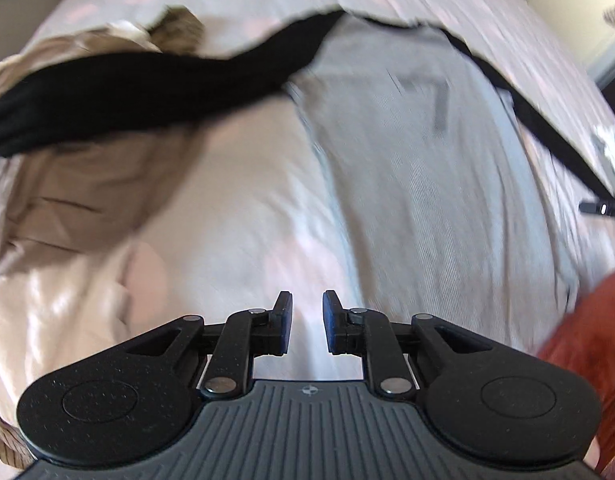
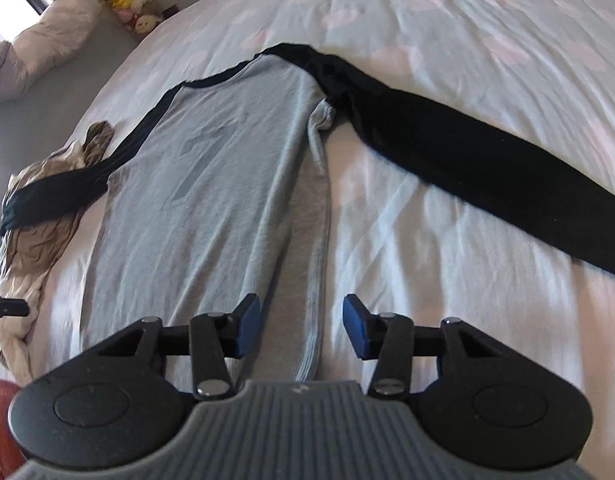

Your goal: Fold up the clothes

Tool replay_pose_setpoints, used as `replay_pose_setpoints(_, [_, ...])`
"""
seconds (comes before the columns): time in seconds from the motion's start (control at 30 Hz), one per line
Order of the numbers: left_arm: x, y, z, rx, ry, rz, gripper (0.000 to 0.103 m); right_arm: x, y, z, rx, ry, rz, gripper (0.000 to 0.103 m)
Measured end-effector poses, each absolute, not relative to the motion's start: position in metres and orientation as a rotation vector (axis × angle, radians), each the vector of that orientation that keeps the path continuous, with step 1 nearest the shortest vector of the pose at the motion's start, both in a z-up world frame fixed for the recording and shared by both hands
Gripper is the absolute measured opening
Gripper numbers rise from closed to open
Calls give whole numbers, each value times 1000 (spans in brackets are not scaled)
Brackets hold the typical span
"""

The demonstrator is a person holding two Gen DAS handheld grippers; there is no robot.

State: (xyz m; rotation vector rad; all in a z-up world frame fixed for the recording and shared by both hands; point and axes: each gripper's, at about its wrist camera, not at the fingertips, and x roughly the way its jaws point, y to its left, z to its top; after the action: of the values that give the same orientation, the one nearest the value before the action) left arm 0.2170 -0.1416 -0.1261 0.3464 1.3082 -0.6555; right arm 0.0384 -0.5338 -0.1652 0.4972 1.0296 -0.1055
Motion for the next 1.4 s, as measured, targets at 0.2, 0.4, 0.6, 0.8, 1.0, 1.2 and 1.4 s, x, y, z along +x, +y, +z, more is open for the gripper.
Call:
replay_pose_setpoints(0.2, [197,-158,-168,446,1425,-656,17,30,-510,-168,460,1180,-19,43])
replay_pose_setpoints(0.4, [185,-163,-189,437,1463,-696,17,36,-494,-186,392,1301,0,43])
replay_pose_setpoints(0.6, [181,-161,-197,403,1470,-713,19,43,-489,-208,382,1371,6,43])
replay_pose_setpoints(0.8, [175,-150,-190,295,1470,-750,26,41,-492,-211,393,1375,9,43])
replay_pose_setpoints(1.0, [177,-164,-200,333,1504,-715,26,39,-490,-215,403,1376,20,39])
replay_pose_setpoints(1.2, [169,-180,-196,379,1482,-758,6,34,-499,-201,422,1344,36,11])
replay_pose_setpoints(1.4, [164,-173,-161,358,1448,-803,5,18,-516,-163,491,1318,78,9])
